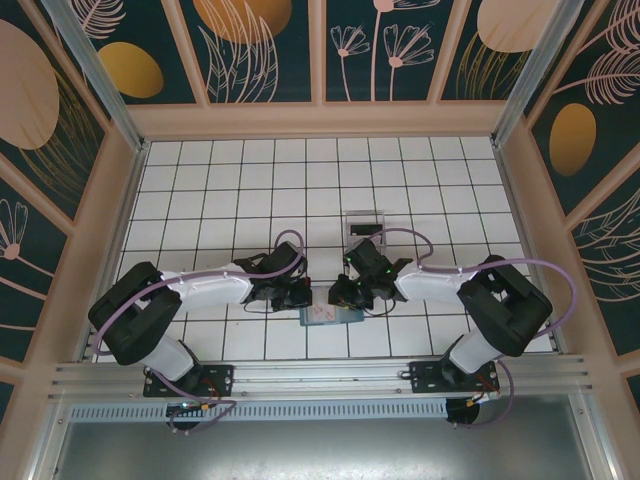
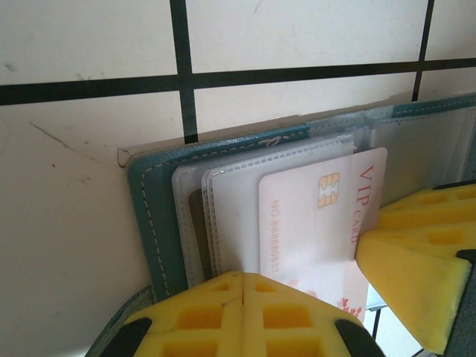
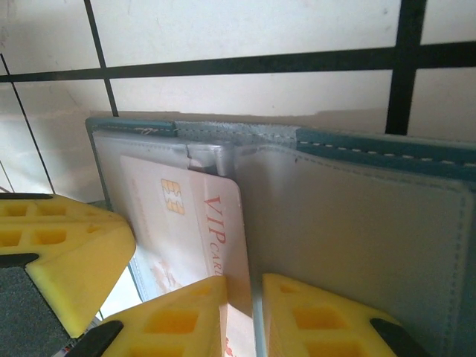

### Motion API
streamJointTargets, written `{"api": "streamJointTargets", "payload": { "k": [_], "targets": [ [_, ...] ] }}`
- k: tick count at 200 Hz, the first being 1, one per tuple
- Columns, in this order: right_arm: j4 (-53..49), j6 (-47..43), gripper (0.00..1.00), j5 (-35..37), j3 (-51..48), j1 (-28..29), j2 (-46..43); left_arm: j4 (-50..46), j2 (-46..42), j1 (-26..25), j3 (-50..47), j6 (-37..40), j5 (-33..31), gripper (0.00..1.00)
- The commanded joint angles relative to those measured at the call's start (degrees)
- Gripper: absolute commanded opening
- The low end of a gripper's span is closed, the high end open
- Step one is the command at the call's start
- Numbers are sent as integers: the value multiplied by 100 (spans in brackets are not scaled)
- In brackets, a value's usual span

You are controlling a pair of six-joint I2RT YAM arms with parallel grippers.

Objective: Take the credit cards out of the card holder

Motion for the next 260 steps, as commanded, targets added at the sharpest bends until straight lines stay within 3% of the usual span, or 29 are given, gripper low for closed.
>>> {"api": "streamJointTargets", "payload": {
  "k": [1, 54, 89, 157, 260],
  "targets": [
    [173, 31, 20, -117, -89, -15, -80, -220, -16, -33, -81, 6, -99, 2],
    [407, -3, 24, -378, -143, -26, 266, -211, 24, -27, -72, -16, -91, 2],
    [406, -17, 19, -364, -171, -25, 246, -220, 29, -32, -73, -11, -91, 2],
    [91, -36, 13, -120, -232, -112, -190, -229, 37, -28, -85, -3, -91, 2],
    [-444, -169, 11, 54, -224, -332, -843, -255, 66, -31, -50, 24, -74, 2]
  ]
}}
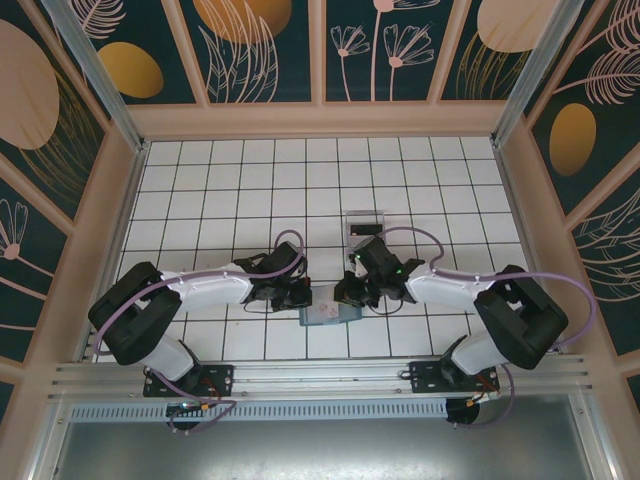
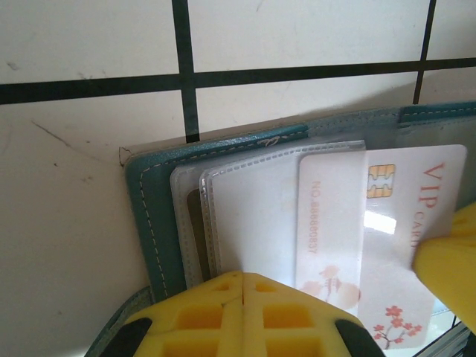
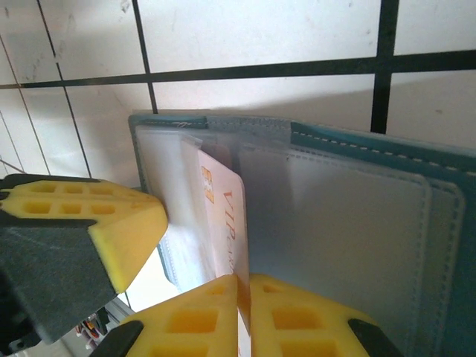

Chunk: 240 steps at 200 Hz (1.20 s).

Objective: Take the credit cards out of the card holder

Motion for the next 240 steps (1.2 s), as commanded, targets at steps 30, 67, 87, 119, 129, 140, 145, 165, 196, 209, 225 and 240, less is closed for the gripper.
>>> {"api": "streamJointTargets", "payload": {
  "k": [30, 67, 87, 119, 129, 140, 145, 165, 196, 209, 225, 240],
  "targets": [
    [-667, -226, 10, 347, 102, -130, -442, -268, 72, -29, -23, 54, -72, 2],
    [-1077, -429, 8, 457, 293, -233, -727, -312, 62, -31, 42, 84, -71, 2],
    [-1262, -533, 8, 579, 412, -288, -882, -321, 68, -31, 60, 103, -59, 2],
    [-1404, -733, 6, 794, 576, -368, -1104, -354, 46, -29, 93, 112, -50, 2],
    [-1462, -881, 6, 854, 654, -412, -1135, -366, 46, -23, 105, 129, -58, 2],
    [-1568, -1119, 6, 1005, 783, -429, -1144, -366, 37, -30, 105, 127, -65, 2],
    [-1635, -1255, 6, 1120, 850, -431, -1148, -365, 42, -22, 104, 127, -59, 2],
    [-1910, -1932, 4, 1632, 1120, -435, -1149, -365, 31, -26, 91, 135, -56, 2],
    [-2404, -3060, 4, 2205, 1637, -593, -1001, -352, 2, -24, 77, 146, -76, 2],
    [-2565, -3611, 3, 2508, 1825, -598, -910, -339, 21, -27, 71, 134, -67, 2],
    [-2710, -4216, 1, 2908, 1974, -597, -867, -340, 16, -27, 70, 138, -66, 2],
    [-2773, -4937, 0, 3144, 2019, -598, -906, -339, -15, -27, 61, 124, -85, 2]
  ]
}}
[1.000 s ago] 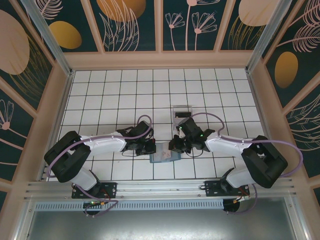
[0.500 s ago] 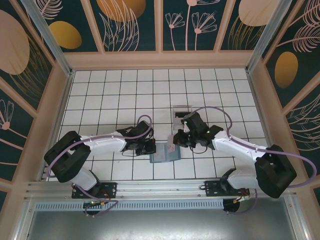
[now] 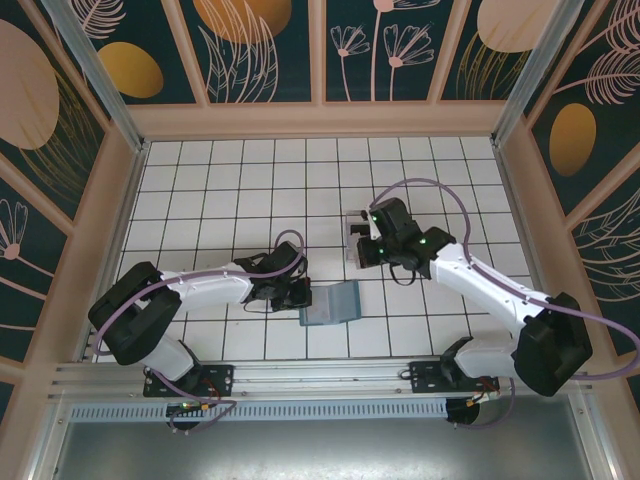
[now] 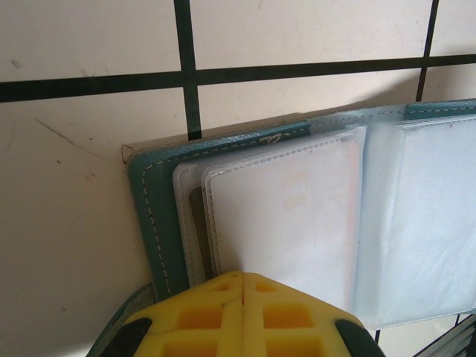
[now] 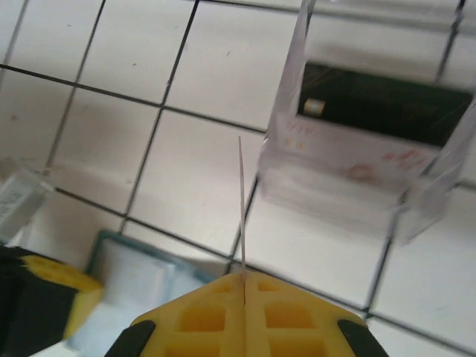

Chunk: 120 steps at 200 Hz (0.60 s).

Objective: Take the credit cards out of the card holder

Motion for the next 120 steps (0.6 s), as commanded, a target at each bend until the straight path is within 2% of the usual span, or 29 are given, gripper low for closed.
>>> {"api": "streamJointTargets", "payload": {
  "k": [1, 38, 71, 120],
  "targets": [
    [-455, -1518, 0, 780, 209, -21, 27, -251, -15, -31, 26, 81, -85, 2],
    [-578, -3323, 0, 1187, 340, -12, -46, -275, -23, -26, 34, 81, -87, 2],
    [-950, -4712, 0, 1191, 504, 183, 62, -295, -33, -29, 52, 76, -111, 2],
    [-1372, -6232, 0, 1028, 786, 393, 357, -296, -17, -29, 80, 96, -115, 2]
  ]
}}
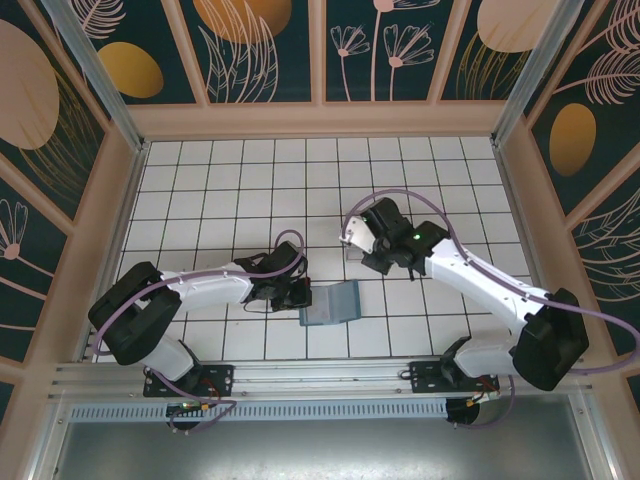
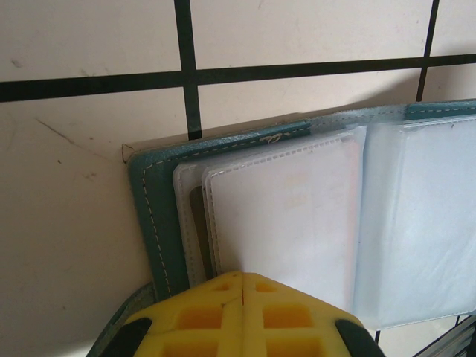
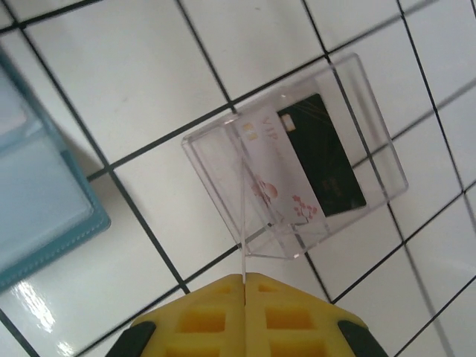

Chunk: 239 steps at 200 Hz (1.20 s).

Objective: Take the credit cards out of the card holder

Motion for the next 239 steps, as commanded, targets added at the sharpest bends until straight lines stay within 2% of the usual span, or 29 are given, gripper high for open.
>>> {"api": "streamJointTargets", "payload": {
  "k": [1, 38, 75, 129, 239],
  "targets": [
    [-410, -1208, 0, -48, 260, 21, 152, -271, -16, -31, 68, 88, -109, 2],
    [-608, -2089, 0, -495, 642, -204, 473, -230, 20, -25, 54, 92, -98, 2],
    [-966, -2540, 0, -899, 1207, -573, 993, -188, 53, -31, 48, 98, -81, 1],
    [-1232, -2871, 0, -1322, 1812, -946, 1781, -172, 73, -32, 50, 88, -81, 1],
    [-1378, -3041, 0, -1471, 2262, -1264, 2933, -244, 20, -32, 58, 106, -98, 1]
  ]
}}
